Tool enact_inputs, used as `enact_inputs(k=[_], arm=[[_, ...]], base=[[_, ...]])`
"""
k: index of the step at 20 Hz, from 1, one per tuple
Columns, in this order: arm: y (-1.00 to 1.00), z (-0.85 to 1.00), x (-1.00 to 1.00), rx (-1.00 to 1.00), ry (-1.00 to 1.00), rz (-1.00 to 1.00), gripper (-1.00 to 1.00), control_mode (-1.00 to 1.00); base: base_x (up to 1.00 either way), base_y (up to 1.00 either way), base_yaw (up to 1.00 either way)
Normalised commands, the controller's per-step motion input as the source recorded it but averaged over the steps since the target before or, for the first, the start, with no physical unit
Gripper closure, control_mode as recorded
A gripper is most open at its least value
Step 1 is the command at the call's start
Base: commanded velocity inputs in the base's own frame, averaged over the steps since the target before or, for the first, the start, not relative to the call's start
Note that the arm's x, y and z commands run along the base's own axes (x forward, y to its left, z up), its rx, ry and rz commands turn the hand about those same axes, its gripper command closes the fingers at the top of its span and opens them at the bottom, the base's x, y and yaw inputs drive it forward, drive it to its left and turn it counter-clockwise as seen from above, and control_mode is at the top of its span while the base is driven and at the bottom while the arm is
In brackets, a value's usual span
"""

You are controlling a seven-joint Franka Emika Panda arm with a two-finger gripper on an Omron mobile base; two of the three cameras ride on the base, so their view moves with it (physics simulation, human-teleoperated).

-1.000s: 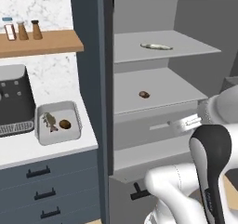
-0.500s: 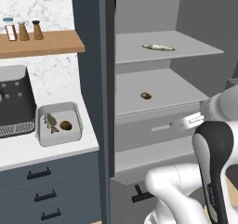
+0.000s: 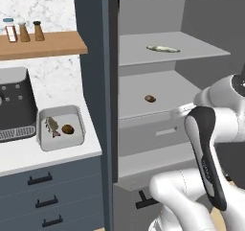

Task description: Place one mushroom and one fish in each tupperware on the nearby counter, to pack two identical lunches.

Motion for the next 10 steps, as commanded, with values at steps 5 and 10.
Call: enact_inputs(k=[5, 10], arm=[[-0.02, -0.40, 0.98, 0.03, 0.00, 0.00, -1.00, -1.00], [0.00, -0.43, 0.92, 0.03, 0.00, -0.07, -1.00, -1.00]], base=[[0.00, 0.00, 0.00], [0.00, 0.00, 0.00]])
